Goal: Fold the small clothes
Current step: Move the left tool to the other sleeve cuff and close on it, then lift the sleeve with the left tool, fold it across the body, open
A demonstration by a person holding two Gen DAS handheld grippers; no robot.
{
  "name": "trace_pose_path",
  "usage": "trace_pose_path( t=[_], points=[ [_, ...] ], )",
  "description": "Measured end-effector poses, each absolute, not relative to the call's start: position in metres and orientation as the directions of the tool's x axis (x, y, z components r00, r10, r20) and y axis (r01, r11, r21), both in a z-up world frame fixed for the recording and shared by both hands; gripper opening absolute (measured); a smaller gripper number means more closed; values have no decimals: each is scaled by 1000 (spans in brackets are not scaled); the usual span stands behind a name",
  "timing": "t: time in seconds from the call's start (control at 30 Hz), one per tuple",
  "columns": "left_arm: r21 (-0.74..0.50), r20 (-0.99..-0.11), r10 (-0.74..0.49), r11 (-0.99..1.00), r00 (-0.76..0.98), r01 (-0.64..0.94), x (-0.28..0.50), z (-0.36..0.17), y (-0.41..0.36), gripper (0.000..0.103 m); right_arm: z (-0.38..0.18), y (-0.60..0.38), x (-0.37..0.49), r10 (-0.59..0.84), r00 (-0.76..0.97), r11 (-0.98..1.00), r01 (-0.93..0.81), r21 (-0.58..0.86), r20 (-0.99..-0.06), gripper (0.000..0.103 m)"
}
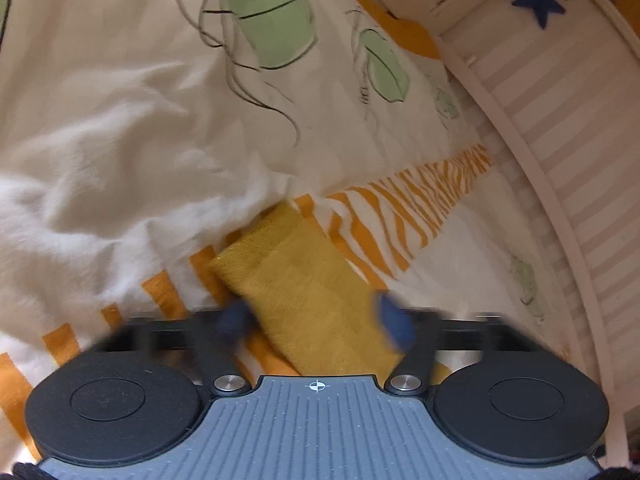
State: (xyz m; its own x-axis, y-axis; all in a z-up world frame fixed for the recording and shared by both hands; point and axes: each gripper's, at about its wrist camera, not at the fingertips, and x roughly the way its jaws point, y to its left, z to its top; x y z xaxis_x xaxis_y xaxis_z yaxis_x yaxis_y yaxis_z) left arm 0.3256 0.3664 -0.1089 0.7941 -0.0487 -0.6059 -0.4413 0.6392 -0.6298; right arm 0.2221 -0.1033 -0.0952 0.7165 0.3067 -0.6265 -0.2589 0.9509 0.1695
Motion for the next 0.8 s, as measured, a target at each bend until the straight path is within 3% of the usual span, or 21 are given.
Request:
trace_pose_path(
  t=[0.03,0.2,0.43,0.8],
  points=[
    [-642,-612,-63,622,789,-448,326,-112,368,2,-95,-103,222,307,716,951,-259,169,-627,100],
    [-642,-571,-61,654,818,-399,322,-89,353,2,-94,-107,224,326,708,945,-267,190,-626,101],
    [-634,-407,-112,749,907,-192,302,4,287,2,-73,-143,218,380,692,922,-230,312,-614,98],
    [-587,-264,-348,798,900,136,312,108,106,2,-33,-262,184,322,689,942,-169,289,-650,98]
  ],
)
